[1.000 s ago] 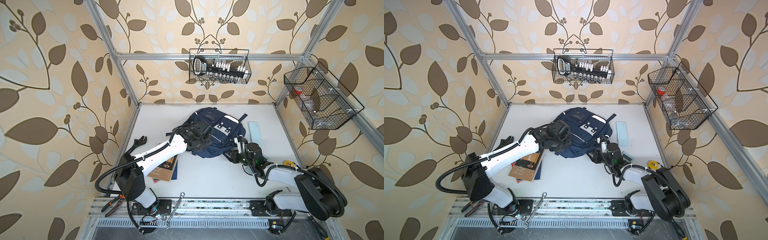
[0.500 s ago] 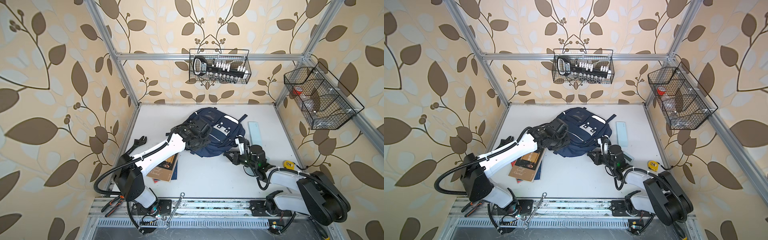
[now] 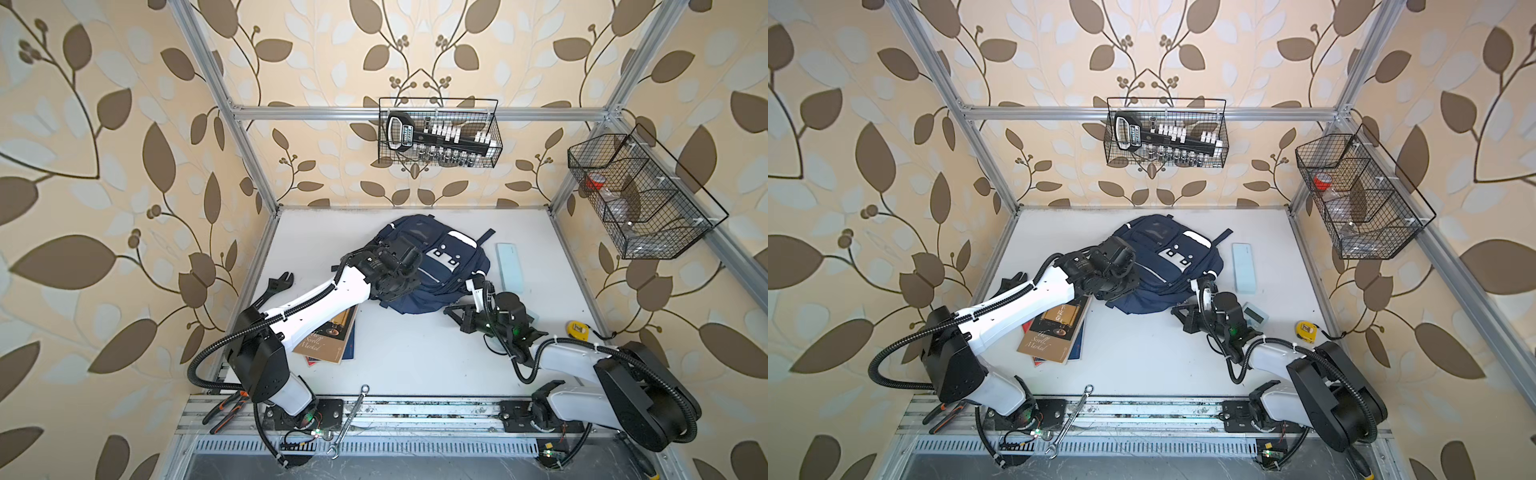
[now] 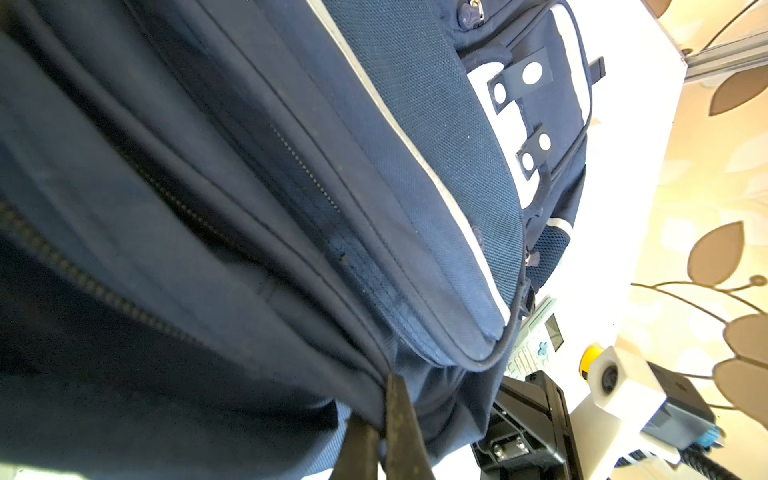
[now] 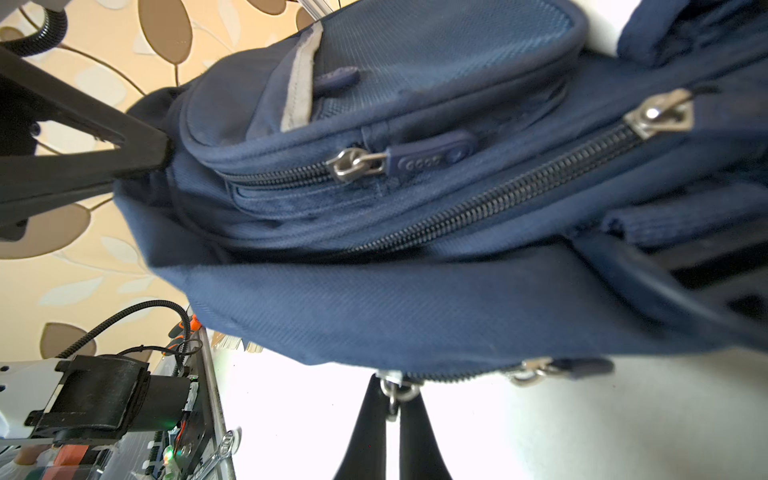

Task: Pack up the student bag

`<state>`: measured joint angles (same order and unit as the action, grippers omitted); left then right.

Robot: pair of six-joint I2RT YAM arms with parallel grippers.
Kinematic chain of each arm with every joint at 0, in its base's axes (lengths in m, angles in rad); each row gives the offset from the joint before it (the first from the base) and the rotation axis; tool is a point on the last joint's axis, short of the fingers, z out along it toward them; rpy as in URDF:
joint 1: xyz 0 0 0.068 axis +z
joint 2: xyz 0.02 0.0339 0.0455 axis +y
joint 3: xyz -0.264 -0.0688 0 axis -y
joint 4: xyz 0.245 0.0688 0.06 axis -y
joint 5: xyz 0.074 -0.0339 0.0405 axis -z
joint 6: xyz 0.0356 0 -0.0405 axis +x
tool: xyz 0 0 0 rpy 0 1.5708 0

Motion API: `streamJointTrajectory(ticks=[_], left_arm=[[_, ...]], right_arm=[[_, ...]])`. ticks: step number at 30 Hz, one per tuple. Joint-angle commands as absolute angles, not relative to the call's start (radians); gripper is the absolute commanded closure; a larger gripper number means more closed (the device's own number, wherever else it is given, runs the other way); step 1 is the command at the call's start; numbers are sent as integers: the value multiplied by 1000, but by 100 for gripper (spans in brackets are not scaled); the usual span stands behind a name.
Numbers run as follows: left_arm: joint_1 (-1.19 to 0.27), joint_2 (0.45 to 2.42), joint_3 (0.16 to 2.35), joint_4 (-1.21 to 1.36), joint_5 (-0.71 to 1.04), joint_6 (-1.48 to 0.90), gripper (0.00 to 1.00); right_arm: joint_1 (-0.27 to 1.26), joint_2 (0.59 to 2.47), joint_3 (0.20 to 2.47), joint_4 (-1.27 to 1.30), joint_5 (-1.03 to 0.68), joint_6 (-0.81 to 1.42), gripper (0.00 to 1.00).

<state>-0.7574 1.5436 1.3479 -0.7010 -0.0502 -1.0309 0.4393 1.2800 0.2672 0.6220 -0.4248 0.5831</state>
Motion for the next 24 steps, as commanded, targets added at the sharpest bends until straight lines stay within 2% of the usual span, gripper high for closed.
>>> streamJointTrajectory(ticks=[1,4,13,20,24], left_arm=[[-746,1496,1388,-653,-47,-1024,100],[-743,1496,1377,-642,-53,-1029,100],[-745,1511,1292,-547,-17,-1058,100],[-793,1541,1183,-467,-7,-1135,100],[-789,1519,1150,-471,-44,-1152,100]], right_arm=[[453,1280,276,597,-386,581,100],[491,1250,275,551,-360,582,100],[688,1162,347,206,-126,659,100],[749,1257,578,27,-133,698,100],[748,1272,606,-7,-139,712,100]])
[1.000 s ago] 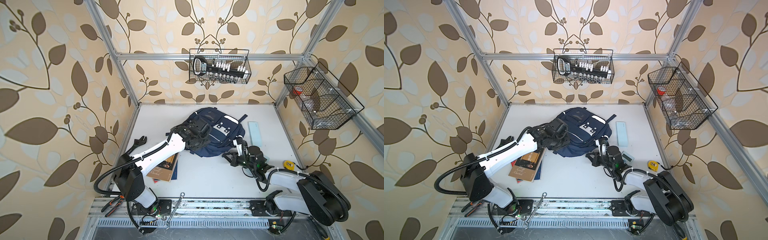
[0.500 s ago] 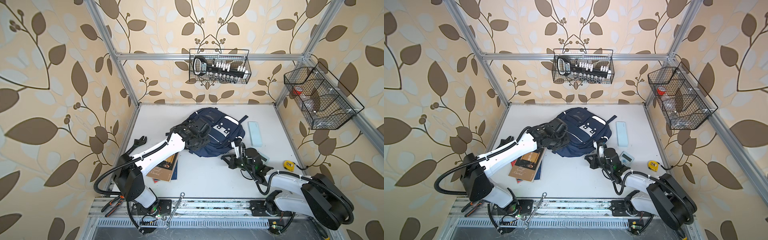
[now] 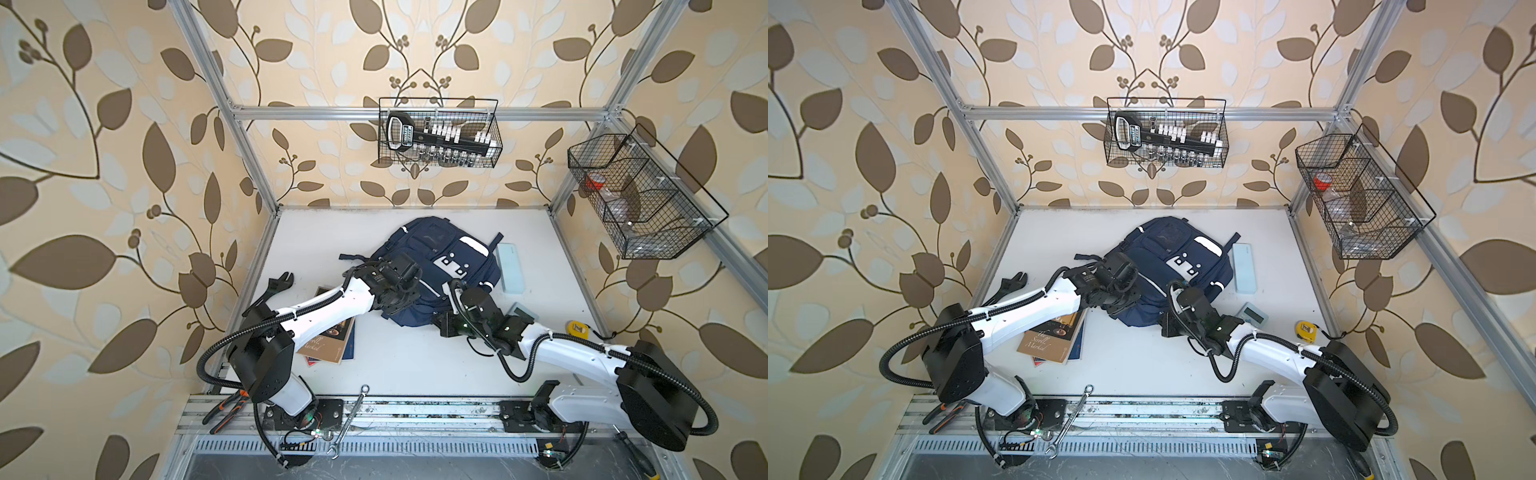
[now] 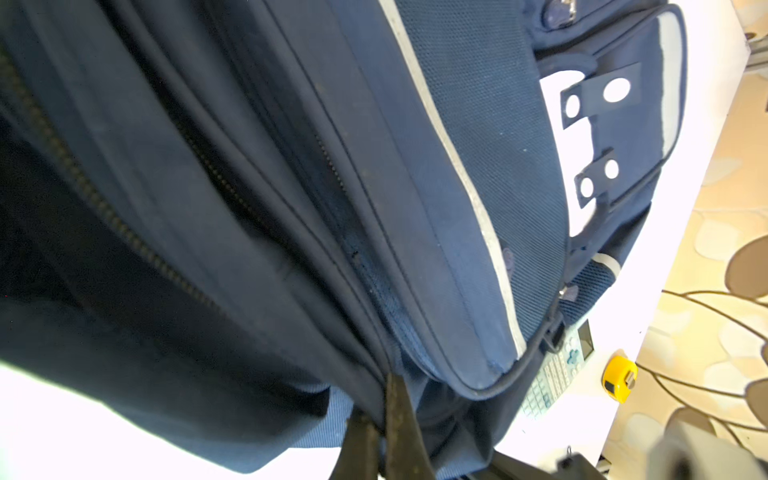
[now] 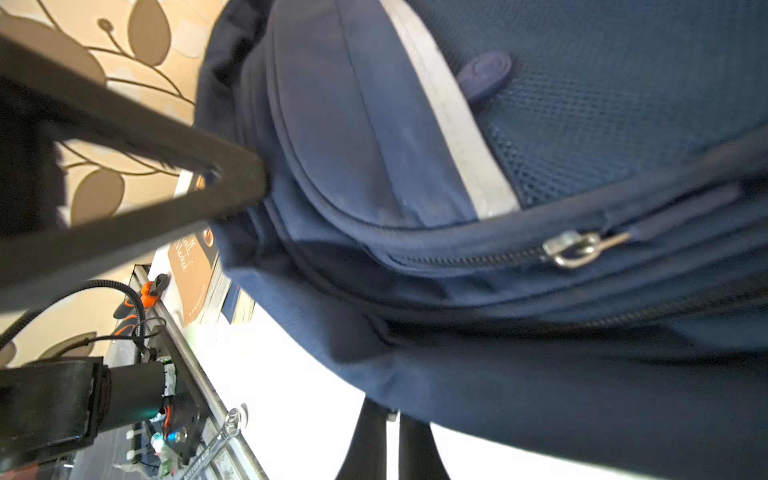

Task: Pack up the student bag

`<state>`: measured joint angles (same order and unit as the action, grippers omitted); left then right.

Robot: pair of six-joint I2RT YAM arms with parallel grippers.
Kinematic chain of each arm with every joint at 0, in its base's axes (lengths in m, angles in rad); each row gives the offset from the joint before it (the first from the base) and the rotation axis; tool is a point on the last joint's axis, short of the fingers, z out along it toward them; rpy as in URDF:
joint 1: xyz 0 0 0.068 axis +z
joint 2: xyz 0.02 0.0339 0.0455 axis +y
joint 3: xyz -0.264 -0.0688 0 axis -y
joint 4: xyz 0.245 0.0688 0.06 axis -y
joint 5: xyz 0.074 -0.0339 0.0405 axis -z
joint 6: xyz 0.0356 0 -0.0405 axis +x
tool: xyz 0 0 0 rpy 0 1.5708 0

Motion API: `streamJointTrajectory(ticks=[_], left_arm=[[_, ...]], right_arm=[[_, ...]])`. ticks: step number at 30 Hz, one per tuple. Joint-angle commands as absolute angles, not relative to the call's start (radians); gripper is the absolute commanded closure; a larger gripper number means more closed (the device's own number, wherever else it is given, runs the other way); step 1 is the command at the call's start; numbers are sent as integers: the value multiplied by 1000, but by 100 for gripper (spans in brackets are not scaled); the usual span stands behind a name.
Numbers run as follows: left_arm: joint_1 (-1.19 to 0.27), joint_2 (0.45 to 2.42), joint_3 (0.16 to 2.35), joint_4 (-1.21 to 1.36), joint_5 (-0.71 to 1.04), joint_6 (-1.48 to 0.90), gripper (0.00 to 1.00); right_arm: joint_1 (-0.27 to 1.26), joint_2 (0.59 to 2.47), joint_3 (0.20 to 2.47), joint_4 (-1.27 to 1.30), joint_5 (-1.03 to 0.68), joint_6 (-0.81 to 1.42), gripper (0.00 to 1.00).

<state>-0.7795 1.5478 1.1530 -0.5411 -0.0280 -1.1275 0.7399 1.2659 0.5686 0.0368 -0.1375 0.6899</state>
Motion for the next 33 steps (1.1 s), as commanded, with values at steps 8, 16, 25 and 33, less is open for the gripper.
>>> streamJointTrajectory(ticks=[8,16,25,33], left_arm=[[-572,1450,1090,-611,-23,-1121,37],[-473,1490,1054,-571,40,-1086,38],[-466,1607,1049,-463,93,-1089,67],[-466,1581,1013,-432,106,-1131,100]], right_arm=[[745,1254,612,-105,-128,731,100],[741,1275,633,-155,-170,754,100],[743,1314,678,-200,-189,740,100],[814,1379,774,-230,-177,741,100]])
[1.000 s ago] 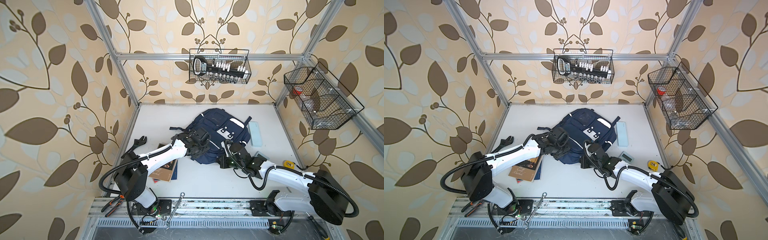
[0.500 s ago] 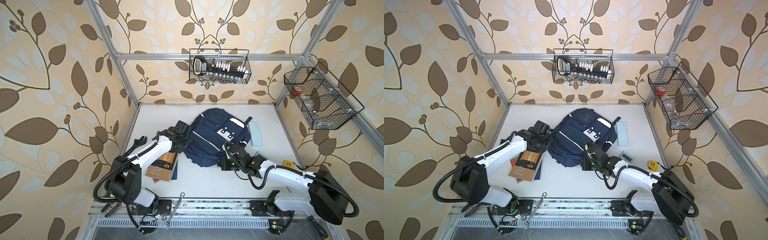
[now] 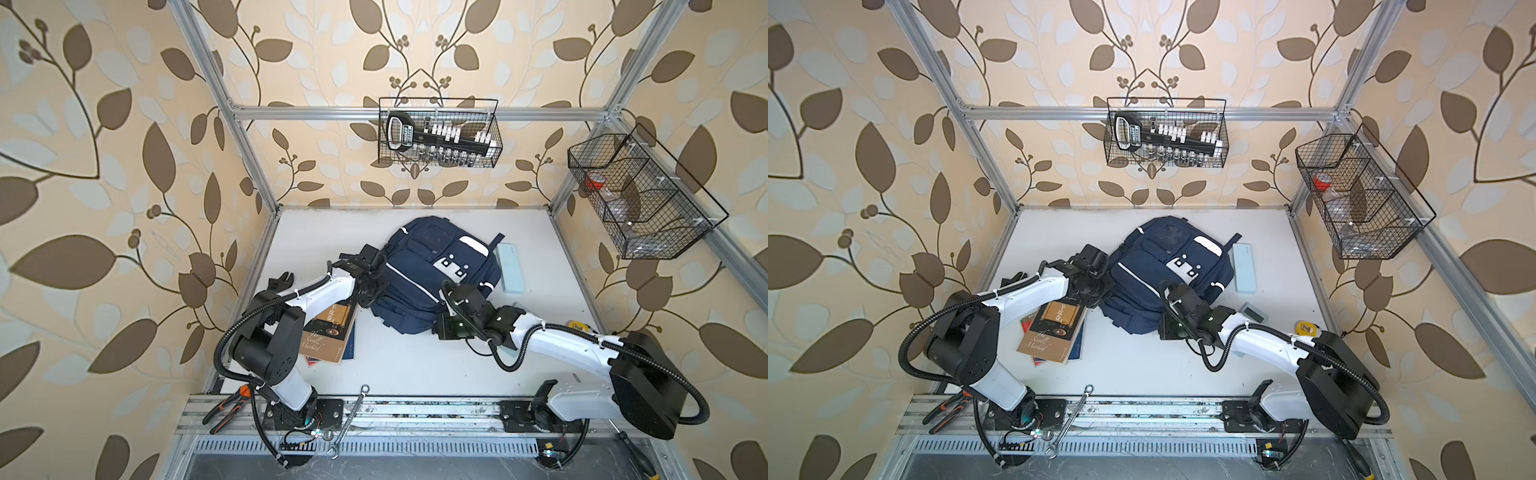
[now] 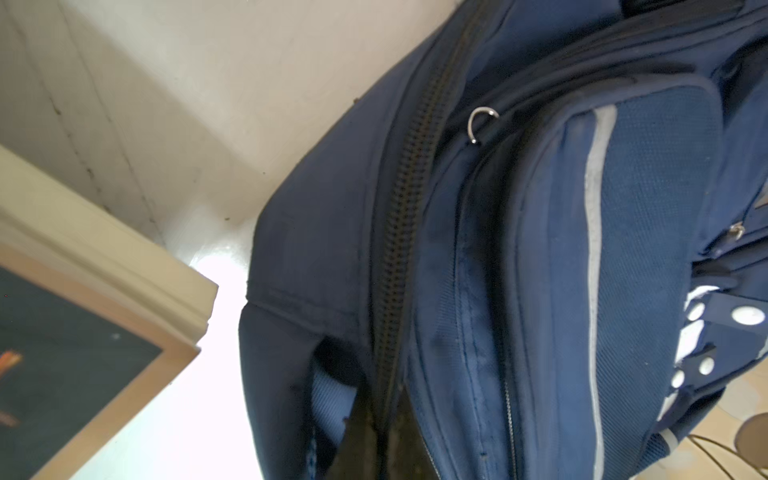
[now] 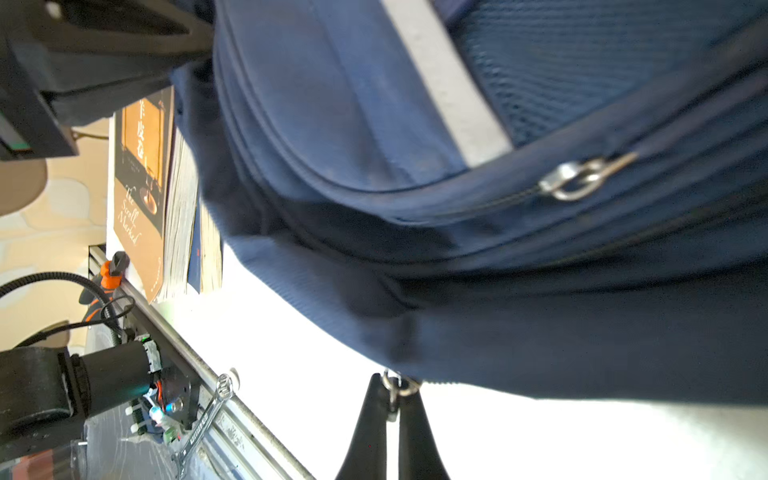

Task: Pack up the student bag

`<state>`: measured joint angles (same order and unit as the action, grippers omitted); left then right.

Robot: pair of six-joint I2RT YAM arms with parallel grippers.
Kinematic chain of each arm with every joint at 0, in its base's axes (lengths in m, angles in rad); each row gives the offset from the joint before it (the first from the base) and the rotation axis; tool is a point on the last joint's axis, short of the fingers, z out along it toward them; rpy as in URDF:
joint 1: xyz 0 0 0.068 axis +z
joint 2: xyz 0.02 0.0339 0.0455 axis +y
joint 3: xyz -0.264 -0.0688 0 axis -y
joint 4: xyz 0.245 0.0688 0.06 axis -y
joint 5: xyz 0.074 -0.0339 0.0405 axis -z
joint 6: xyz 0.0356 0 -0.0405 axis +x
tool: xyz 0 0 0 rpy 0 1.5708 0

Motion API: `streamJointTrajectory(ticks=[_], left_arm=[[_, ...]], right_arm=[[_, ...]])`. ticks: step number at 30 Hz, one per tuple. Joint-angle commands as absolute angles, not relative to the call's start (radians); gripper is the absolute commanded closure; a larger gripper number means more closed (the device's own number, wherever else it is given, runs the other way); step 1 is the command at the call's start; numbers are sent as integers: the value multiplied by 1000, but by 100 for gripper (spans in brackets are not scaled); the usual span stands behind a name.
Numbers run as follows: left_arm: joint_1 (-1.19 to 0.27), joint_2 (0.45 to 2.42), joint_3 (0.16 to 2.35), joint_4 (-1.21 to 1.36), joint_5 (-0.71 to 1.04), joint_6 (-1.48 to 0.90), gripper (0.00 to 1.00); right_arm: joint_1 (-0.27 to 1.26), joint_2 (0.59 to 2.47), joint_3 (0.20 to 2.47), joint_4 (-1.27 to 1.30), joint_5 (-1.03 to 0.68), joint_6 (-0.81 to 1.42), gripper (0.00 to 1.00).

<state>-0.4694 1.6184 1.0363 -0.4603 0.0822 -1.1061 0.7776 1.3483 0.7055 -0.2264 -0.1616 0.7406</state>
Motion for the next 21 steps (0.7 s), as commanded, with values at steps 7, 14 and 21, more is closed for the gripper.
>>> streamJointTrajectory(ticks=[7,14,21], left_arm=[[-500,1518,979,-406,89,-1171,100],[-569,1481,935,-399,49,-1212,100],[-731,1489,919,-383,-14,-1313,100]], right_arm=[[903,1603,1011,-215,-158,781,100],[781,1699,1082,-259,-113,777,100],[537,1581,983,-315,-195,593,100]])
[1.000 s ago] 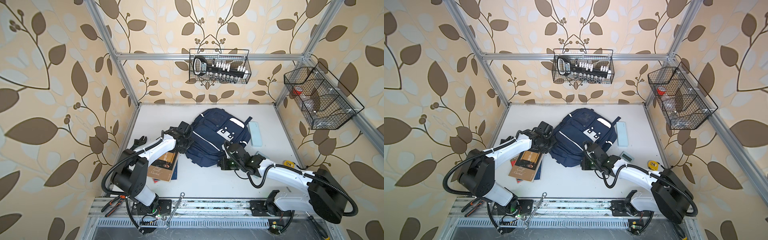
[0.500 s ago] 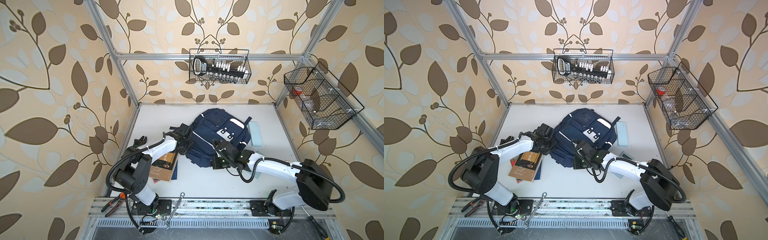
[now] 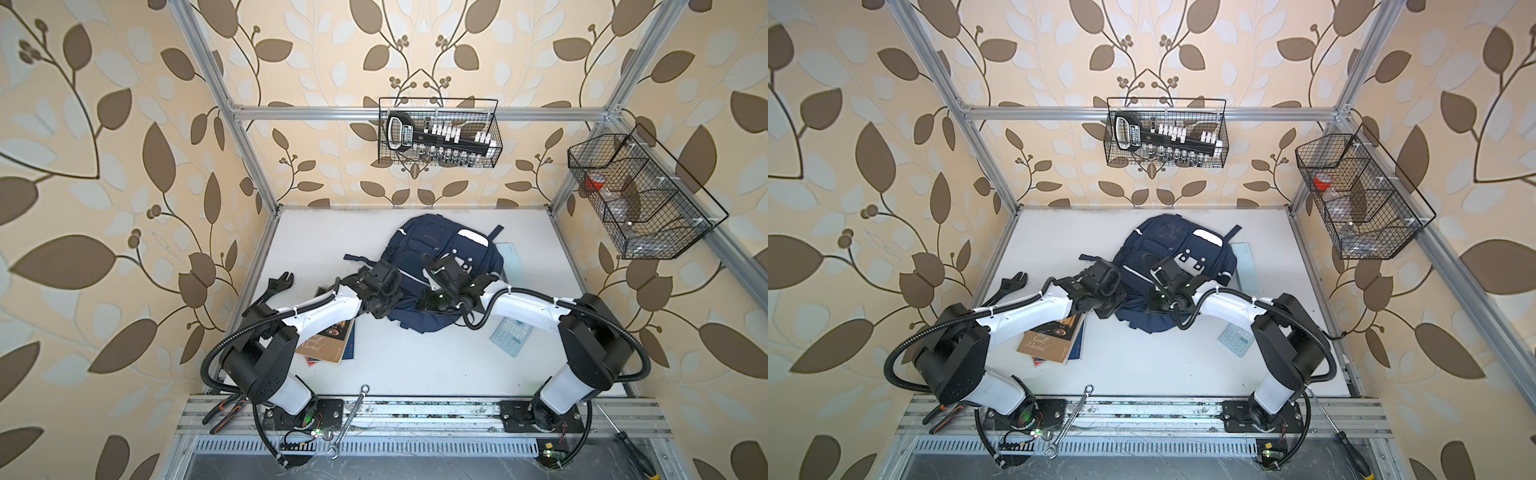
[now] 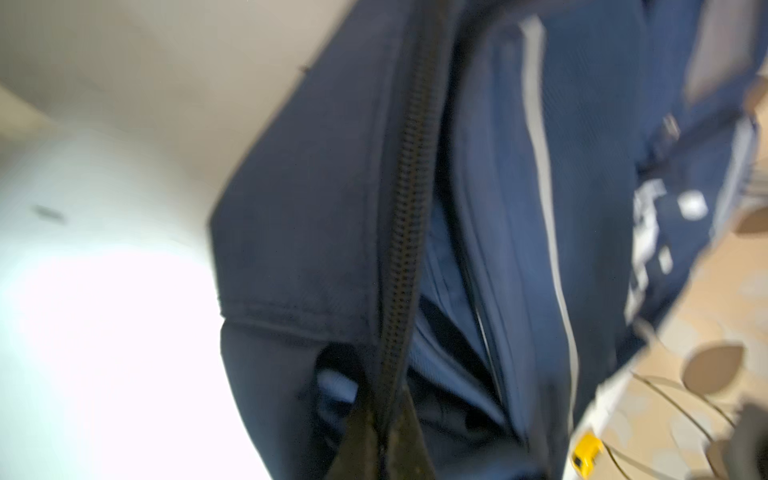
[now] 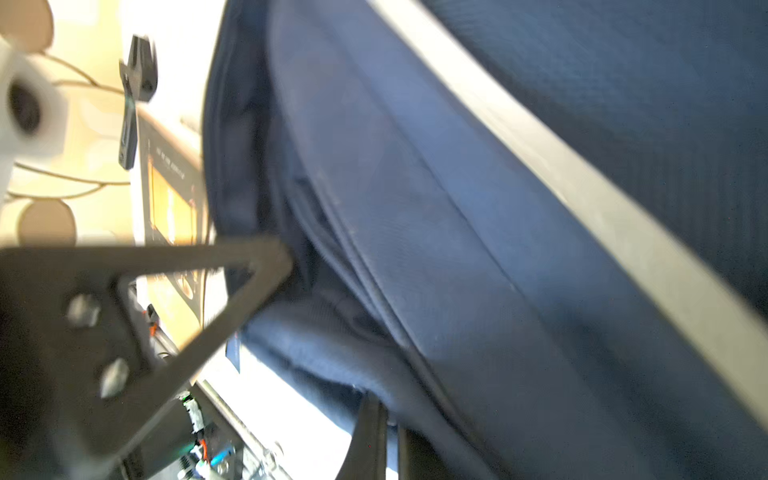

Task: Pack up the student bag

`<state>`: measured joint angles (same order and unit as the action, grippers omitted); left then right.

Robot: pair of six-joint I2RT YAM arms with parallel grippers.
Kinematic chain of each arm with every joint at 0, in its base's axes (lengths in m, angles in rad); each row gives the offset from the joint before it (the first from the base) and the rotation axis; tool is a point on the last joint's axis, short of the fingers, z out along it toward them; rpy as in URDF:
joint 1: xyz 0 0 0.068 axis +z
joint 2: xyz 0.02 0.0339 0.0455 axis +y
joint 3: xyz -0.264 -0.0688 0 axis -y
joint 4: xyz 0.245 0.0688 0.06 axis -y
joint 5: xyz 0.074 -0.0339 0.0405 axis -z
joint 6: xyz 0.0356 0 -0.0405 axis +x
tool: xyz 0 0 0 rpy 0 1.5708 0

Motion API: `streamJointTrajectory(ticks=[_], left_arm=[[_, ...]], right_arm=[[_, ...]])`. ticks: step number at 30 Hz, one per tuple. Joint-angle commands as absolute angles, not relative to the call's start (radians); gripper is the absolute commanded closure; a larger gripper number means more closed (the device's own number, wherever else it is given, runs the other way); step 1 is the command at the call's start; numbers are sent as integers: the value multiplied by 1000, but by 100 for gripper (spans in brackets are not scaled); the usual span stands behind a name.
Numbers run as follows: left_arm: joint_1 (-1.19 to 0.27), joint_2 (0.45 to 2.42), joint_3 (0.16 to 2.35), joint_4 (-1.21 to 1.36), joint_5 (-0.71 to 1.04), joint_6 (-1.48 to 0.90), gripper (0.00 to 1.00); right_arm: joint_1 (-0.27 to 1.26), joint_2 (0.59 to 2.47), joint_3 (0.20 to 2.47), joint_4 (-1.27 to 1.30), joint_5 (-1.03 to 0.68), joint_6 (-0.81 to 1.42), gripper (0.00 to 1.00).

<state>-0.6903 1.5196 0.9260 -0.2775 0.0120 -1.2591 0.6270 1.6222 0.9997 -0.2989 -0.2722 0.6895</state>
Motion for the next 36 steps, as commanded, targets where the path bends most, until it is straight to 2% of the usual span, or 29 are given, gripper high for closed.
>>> streamJointTrajectory(ticks=[1,4,6,7,8,13,23,27,31,36], left_arm=[[-733,1481,914,-388,-28,-1332,100],[-721,1434,908,-416,-104,-1335,100],[-682,1419,945,-484,-138,-1301,61],[-650,1428,958,-498,-117,-1282,49],[-610,1434,962,-496,-77,-1263,44],[-496,1540,974,-440,71,-1195,48],[-486,1597,1004,-304,115,-1187,46],[-465,1559,990,-321,104,-1199,50],[-459,1503,976,-345,47,-1190,42],[-457,1640,1029,-296,145,-1170,47]], right_arm=[[525,1574,976,-321,-209,559,100],[505,1550,954,-356,-262,476,100],[507,1526,925,-365,-282,455,100],[508,1511,911,-367,-289,453,100],[508,1501,897,-366,-293,451,100],[525,1489,871,-377,-301,454,100],[571,1484,895,-396,-282,485,100],[572,1479,894,-402,-273,486,100],[572,1473,884,-401,-271,487,100],[572,1464,880,-402,-264,487,100]])
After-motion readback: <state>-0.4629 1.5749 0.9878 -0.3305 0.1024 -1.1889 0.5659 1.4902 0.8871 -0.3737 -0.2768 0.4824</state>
